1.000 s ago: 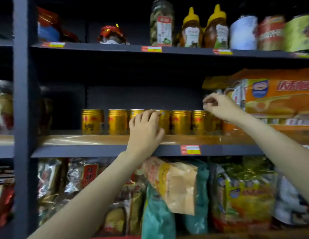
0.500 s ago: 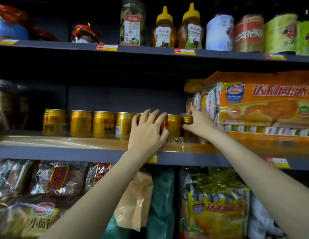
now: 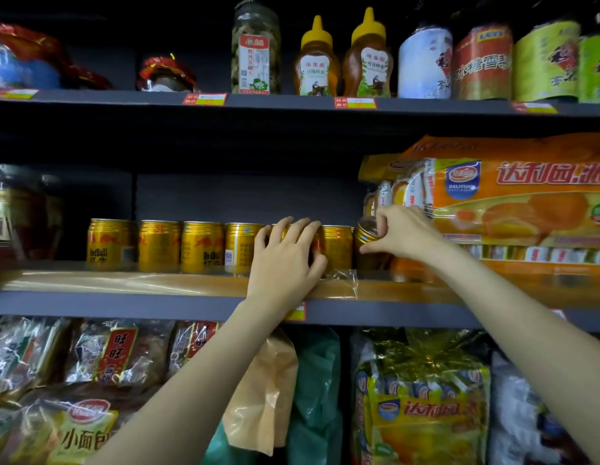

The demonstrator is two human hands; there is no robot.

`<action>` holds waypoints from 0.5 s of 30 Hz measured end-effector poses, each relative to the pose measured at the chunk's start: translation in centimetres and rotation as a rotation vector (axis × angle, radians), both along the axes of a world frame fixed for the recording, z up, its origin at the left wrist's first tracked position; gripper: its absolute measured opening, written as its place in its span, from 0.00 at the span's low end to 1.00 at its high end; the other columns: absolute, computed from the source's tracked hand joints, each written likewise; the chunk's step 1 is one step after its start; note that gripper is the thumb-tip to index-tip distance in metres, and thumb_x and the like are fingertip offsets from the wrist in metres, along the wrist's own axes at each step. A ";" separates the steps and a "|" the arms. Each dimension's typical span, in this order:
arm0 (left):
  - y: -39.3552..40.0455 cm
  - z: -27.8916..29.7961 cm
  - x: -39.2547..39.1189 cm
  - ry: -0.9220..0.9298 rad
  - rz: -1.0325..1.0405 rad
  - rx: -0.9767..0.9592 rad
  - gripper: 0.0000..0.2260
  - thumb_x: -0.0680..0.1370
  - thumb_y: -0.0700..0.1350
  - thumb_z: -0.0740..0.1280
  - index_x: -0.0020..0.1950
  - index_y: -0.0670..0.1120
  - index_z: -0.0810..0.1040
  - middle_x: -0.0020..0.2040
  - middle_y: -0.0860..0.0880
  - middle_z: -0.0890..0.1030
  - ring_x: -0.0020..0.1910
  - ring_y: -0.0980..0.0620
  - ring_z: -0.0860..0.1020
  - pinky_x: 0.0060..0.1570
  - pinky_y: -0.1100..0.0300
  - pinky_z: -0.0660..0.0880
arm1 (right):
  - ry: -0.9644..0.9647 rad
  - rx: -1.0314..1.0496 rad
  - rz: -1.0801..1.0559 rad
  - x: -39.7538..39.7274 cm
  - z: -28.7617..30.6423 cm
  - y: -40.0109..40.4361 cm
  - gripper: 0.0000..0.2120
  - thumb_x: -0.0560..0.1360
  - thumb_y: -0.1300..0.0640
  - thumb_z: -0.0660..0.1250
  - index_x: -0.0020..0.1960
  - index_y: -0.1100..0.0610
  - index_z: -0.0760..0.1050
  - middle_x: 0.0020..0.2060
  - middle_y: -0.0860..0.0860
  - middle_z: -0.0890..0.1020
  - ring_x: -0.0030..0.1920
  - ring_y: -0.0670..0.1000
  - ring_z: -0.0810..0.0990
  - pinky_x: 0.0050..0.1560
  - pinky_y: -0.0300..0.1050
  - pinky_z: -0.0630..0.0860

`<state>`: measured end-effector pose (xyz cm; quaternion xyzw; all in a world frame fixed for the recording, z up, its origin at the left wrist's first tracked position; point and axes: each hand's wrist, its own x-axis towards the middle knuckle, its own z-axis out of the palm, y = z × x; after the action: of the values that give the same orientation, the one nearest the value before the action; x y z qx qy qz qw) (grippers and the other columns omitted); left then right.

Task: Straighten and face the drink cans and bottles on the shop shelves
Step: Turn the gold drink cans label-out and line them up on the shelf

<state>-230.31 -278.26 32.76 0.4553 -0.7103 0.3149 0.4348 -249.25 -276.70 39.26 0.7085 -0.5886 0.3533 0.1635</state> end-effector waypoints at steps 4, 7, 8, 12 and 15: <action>0.0 0.1 0.1 0.003 -0.008 0.009 0.27 0.75 0.57 0.45 0.70 0.52 0.67 0.68 0.52 0.71 0.71 0.50 0.64 0.69 0.50 0.57 | -0.212 0.099 0.213 -1.4 0.9 0.3 0.17 0.64 0.50 0.78 0.38 0.53 0.69 0.40 0.45 0.74 0.48 0.49 0.73 0.38 0.40 0.69; -0.1 0.1 0.1 0.010 -0.024 0.030 0.25 0.76 0.56 0.49 0.71 0.52 0.66 0.69 0.53 0.70 0.72 0.51 0.62 0.70 0.51 0.55 | -0.442 -0.027 0.303 -1.6 -0.2 0.3 0.19 0.65 0.49 0.77 0.45 0.52 0.68 0.49 0.50 0.77 0.52 0.51 0.75 0.49 0.47 0.75; -0.1 0.0 0.1 0.007 -0.022 0.028 0.25 0.76 0.56 0.48 0.71 0.53 0.66 0.69 0.53 0.70 0.72 0.51 0.62 0.70 0.51 0.55 | -0.520 -0.074 0.325 -1.5 -0.5 0.5 0.20 0.67 0.50 0.76 0.48 0.52 0.68 0.51 0.51 0.76 0.53 0.52 0.75 0.50 0.48 0.76; 0.3 -0.1 0.1 -0.002 -0.036 -0.009 0.28 0.74 0.58 0.44 0.71 0.51 0.67 0.70 0.51 0.70 0.72 0.50 0.63 0.70 0.52 0.56 | -0.737 -0.183 0.433 -0.7 -0.6 2.6 0.19 0.69 0.54 0.75 0.52 0.52 0.67 0.53 0.50 0.74 0.50 0.48 0.75 0.39 0.40 0.74; 1.6 0.1 0.2 0.106 -0.217 -0.065 0.26 0.75 0.56 0.48 0.69 0.48 0.70 0.69 0.49 0.71 0.70 0.51 0.65 0.69 0.56 0.55 | -0.841 -0.188 0.514 -0.4 -0.1 4.1 0.16 0.69 0.53 0.75 0.48 0.48 0.68 0.54 0.51 0.75 0.50 0.48 0.76 0.39 0.40 0.73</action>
<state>-230.10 -276.63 32.89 0.3774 -0.7208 0.2642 0.5179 -249.62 -272.63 39.13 0.6091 -0.3756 0.6887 -0.1171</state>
